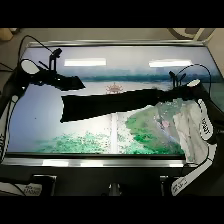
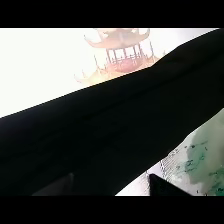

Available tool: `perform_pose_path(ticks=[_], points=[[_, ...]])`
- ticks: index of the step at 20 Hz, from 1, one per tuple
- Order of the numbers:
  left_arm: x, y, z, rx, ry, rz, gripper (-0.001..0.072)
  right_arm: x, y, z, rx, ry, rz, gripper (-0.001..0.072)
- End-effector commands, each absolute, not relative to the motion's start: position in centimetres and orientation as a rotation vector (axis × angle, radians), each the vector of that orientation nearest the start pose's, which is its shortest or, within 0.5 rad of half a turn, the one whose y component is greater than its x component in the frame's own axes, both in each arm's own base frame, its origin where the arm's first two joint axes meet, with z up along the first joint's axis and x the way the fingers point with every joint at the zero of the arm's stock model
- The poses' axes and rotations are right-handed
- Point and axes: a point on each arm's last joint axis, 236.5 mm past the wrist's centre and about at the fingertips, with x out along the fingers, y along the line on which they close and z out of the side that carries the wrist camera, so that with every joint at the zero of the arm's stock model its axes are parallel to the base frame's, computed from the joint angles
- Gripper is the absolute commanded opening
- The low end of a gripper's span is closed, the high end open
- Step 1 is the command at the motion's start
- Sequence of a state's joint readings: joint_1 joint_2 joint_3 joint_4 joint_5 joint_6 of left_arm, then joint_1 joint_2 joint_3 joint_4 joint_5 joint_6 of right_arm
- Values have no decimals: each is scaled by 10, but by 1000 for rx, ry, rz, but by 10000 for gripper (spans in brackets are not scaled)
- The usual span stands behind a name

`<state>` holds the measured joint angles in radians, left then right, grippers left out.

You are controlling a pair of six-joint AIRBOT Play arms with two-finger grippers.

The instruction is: Fold the shirts.

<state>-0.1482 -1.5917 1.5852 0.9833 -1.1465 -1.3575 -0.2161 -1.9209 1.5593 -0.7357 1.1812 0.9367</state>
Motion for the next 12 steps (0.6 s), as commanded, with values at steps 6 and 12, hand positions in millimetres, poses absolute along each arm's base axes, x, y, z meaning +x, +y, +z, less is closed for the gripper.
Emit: perform_pose_path(ticks=[6, 12], points=[[479, -292, 23, -426, 1105, -648, 20, 473, 98, 91, 331, 927, 842, 16], [441, -396, -37, -734, 1281, -769, 20, 401, 147, 189, 160, 864, 892, 17]])
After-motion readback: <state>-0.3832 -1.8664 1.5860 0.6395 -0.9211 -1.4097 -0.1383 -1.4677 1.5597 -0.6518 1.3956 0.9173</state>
